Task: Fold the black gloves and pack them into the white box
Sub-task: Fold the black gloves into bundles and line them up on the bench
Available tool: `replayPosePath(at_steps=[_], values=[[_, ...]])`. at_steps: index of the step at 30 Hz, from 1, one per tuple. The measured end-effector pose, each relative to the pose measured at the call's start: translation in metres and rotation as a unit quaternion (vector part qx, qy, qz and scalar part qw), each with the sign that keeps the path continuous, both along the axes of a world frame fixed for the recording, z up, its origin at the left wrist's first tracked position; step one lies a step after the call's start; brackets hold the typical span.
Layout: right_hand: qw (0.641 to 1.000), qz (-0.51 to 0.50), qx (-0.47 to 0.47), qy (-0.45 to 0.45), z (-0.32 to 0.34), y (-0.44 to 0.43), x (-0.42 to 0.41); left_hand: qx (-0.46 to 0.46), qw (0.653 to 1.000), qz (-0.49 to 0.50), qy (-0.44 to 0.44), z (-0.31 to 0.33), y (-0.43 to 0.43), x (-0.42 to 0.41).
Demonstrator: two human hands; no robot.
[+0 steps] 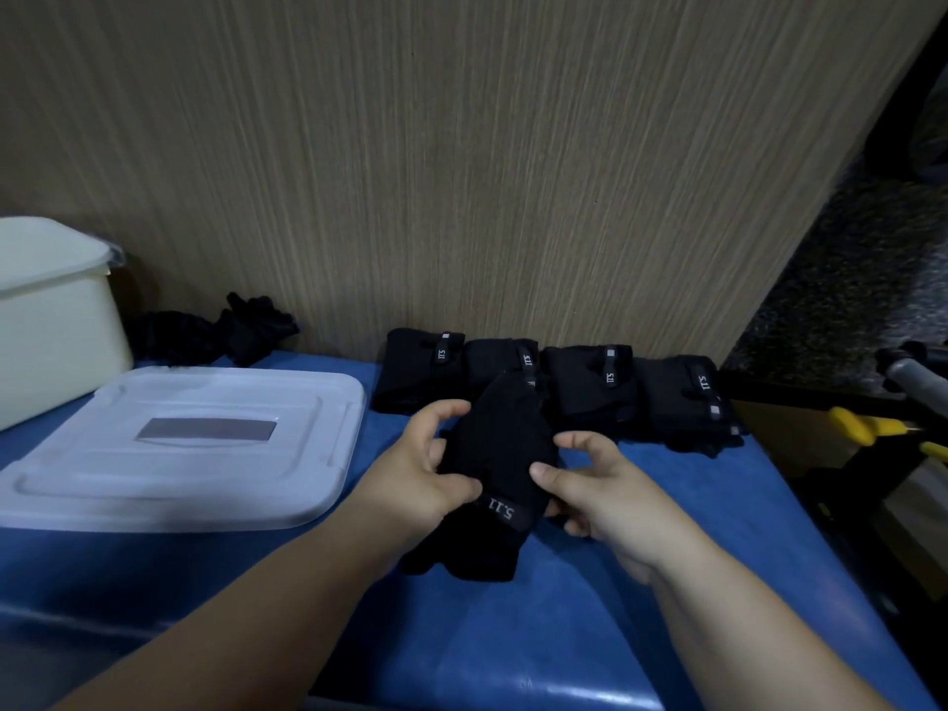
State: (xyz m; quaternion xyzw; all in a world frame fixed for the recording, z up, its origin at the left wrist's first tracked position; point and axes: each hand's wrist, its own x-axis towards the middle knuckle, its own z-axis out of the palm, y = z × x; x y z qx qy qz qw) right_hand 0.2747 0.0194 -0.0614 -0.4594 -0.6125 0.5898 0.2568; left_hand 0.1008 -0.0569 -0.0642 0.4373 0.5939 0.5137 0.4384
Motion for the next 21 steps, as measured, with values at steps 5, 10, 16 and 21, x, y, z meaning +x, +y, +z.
replayPosePath(at_steps=[5,10,16,21], values=[[0.995,-0.016,0.023,0.093,-0.003,-0.002,-0.007,0.006,1.000,0.001,-0.021,0.000,-0.003,0.001],[0.989,-0.023,0.101,0.107,-0.005,-0.008,-0.017,0.016,0.998,0.064,0.003,-0.003,0.001,-0.005],[0.990,-0.015,0.122,0.066,-0.011,-0.012,-0.025,-0.002,0.990,0.086,0.112,-0.008,0.002,-0.012],[0.988,-0.011,0.153,-0.020,-0.018,-0.008,-0.025,-0.026,0.980,0.056,0.191,-0.010,0.000,-0.016]])
